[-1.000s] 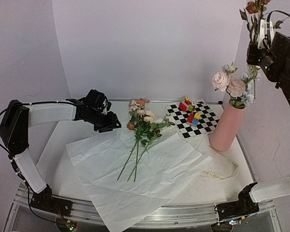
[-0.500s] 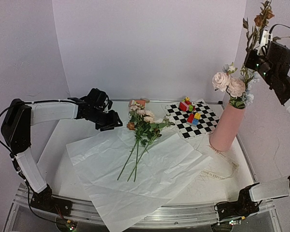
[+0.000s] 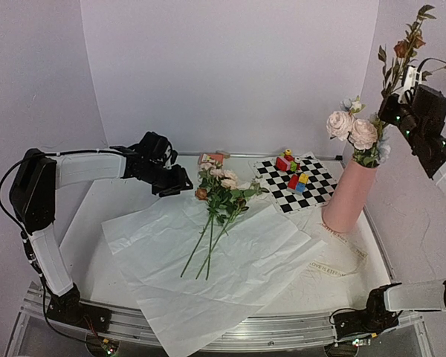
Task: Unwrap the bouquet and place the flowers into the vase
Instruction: Insert the fake flower into the vase.
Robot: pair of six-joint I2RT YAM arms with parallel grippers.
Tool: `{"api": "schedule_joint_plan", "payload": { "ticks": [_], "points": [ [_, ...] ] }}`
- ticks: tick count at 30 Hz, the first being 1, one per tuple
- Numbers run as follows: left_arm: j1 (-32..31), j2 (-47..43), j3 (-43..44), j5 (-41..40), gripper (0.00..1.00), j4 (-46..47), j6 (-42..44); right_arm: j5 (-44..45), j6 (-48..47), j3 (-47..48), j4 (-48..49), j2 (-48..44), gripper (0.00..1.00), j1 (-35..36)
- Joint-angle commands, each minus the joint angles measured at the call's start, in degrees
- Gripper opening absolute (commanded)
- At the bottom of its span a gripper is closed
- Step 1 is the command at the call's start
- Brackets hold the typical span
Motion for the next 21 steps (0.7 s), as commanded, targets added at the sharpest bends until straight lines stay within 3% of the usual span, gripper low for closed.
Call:
{"api": "schedule_joint_plan", "payload": {
  "ticks": [1, 13, 21],
  "points": [
    [0.3, 1.5, 4.3, 1.3, 0.52, 1.0, 0.5, -3.2, 0.9, -3.2, 8.7, -3.0, 0.0, -1.8],
    [0.3, 3.0, 8.4, 2.6, 0.52, -0.5, 1.8, -9.8, 3.8, -11.3, 18.0, -5.3, 0.0, -4.8],
    [0.3, 2.4, 8.1, 2.5, 0.52, -1.4, 2.3, -8.8, 4.7, -16.0, 18.9, -7.6, 0.0, -5.0]
  ]
}}
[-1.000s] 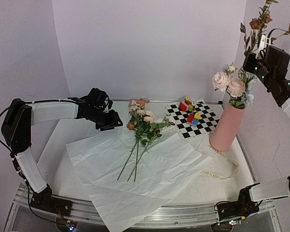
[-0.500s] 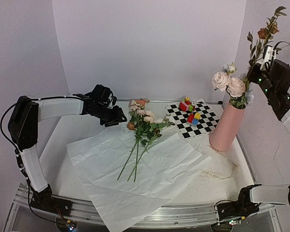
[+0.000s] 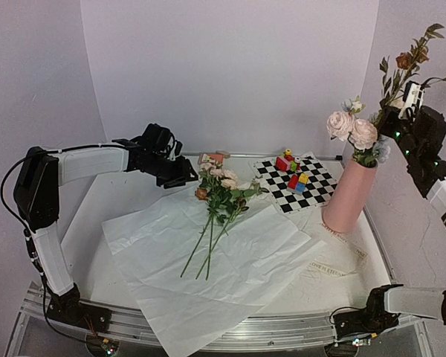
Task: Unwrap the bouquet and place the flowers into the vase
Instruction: Insert the fake flower into the vase.
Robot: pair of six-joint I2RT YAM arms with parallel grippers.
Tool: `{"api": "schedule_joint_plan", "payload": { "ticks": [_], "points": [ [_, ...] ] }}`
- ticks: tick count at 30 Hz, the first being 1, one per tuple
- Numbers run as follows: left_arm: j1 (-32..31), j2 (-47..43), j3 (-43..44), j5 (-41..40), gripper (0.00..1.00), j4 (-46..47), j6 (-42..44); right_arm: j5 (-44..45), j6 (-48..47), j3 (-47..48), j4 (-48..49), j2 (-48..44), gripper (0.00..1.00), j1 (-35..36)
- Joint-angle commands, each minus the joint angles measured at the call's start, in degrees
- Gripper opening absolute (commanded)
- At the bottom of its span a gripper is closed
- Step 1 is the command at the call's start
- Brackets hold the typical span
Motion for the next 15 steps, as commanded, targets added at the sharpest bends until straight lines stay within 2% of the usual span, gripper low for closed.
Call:
{"api": "schedule_joint_plan", "payload": {
  "ticks": [1, 15],
  "points": [
    [0.3, -0.1, 1.8, 0.5, 0.52, -0.7, 1.4, 0.4, 1.3, -2.3, 5.2, -2.9, 0.0, -0.3],
    [0.3, 0.9, 2.9, 1.1, 0.52, -0.8, 1.8, 3.1, 2.7, -9.9, 0.7, -5.9, 0.0, -0.3]
  ]
}}
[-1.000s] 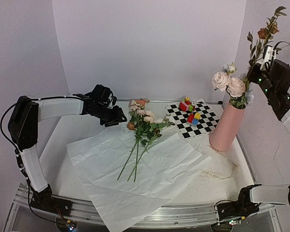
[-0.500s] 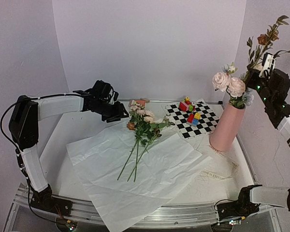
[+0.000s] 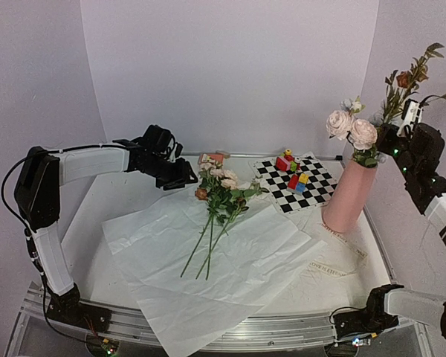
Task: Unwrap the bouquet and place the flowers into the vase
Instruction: Insert the fake flower into the vase.
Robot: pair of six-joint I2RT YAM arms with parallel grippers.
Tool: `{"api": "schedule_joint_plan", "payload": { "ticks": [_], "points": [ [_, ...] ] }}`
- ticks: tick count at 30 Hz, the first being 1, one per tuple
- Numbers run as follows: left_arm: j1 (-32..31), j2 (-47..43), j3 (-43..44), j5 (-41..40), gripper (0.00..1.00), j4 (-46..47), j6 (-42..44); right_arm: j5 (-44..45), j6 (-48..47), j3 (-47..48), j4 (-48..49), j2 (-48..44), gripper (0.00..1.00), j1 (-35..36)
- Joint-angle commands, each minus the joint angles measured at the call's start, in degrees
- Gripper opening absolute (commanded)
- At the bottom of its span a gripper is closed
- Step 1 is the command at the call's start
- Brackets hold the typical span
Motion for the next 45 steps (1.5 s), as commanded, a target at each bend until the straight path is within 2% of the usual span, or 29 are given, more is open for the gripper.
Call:
{"api": "schedule_joint_plan", "payload": {
  "ticks": [1, 21, 24, 31, 38, 41, 45],
  "points": [
    [0.3, 0.5, 2.8, 0.9, 0.52, 0.5, 1.0, 1.8, 0.8, -1.4, 0.7, -0.7, 0.0, -0.3],
    [0.3, -2.1, -0.5, 0.7, 0.52, 0.5, 0.1, 2.3, 1.6, -6.7, -3.9, 1.2, 0.0, -0.3],
    [0.3, -2.4, -1.0, 0.5, 0.52, 0.5, 0.1, 1.7, 1.8, -6.0, -5.4, 1.4, 0.03, -0.3],
    [0.3, -3.2, -2.2, 0.1, 0.52, 0.5, -0.4, 1.8, 2.3, -4.1, -9.4, -1.2, 0.31, -0.3],
    [0.3, -4.1, -3.7, -0.5, 0.52, 0.5, -0.3, 0.6, 3.7, -3.0, -13.9, -4.4, 0.47, -0.3],
    [0.3, -4.0, -3.6, -0.5, 0.52, 0.5, -0.4, 0.1, 4.6, -3.2, -15.6, -5.4, 0.61, -0.3],
    [0.3, -4.1, -3.7, -0.4, 0.52, 0.6, -0.5, -0.7, 5.2, -3.2, -17.2, -5.9, 0.69, -0.3]
  ]
}}
